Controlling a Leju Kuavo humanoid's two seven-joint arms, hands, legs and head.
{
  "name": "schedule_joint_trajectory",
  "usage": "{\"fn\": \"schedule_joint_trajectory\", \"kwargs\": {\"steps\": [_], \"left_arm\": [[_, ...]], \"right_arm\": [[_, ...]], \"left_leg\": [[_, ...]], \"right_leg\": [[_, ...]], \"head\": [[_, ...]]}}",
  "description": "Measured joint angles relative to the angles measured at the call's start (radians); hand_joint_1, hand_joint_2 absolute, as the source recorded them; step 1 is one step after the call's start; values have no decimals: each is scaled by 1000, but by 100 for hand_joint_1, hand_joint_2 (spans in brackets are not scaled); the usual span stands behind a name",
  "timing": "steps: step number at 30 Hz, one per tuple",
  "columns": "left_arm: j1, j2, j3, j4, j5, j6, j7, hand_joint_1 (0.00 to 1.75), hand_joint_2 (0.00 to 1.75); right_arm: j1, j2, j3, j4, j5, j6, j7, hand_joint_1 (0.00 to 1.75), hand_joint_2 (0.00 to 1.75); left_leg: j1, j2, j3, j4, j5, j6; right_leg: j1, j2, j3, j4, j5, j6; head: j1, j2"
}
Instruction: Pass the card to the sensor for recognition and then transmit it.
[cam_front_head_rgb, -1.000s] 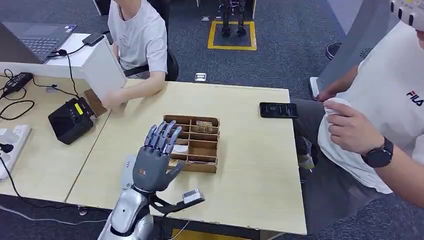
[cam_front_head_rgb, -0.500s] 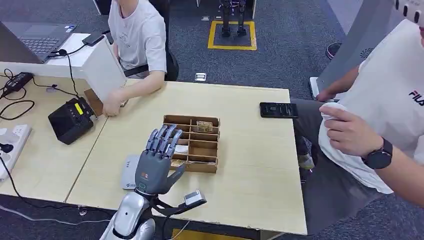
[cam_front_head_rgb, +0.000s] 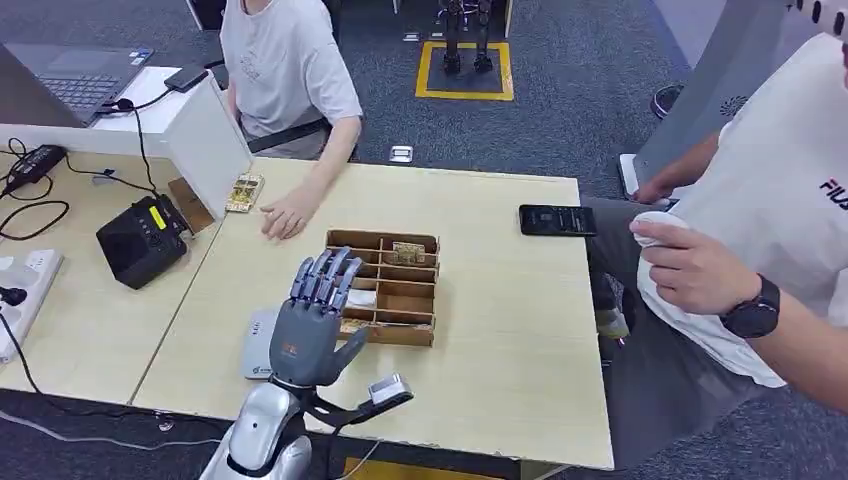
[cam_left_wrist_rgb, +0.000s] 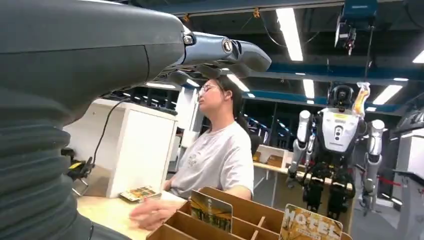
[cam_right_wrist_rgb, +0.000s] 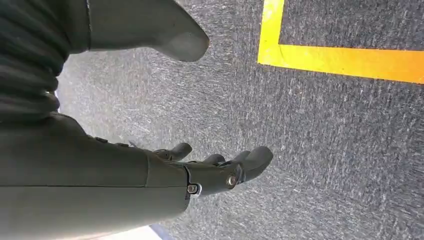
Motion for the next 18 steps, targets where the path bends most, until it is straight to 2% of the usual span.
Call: {"fn": "schedule_joint_trajectory", "kwargs": {"steps": [6, 18], "left_arm": [[-4, -9, 20, 8, -16, -4, 24, 0, 175], [-10, -26, 56, 16, -24, -14, 32, 0, 175]], "right_arm": [[0, 5, 0, 0, 0, 0, 0, 0, 175], [0, 6, -1, 0, 3, 0, -7, 0, 175]], "left_leg": [[0, 0, 0, 0, 0, 0], [0, 0, 0, 0, 0, 0]], "right_leg": [[0, 0, 0, 0, 0, 0], [0, 0, 0, 0, 0, 0]], "head": [[0, 0], [0, 0]]}}
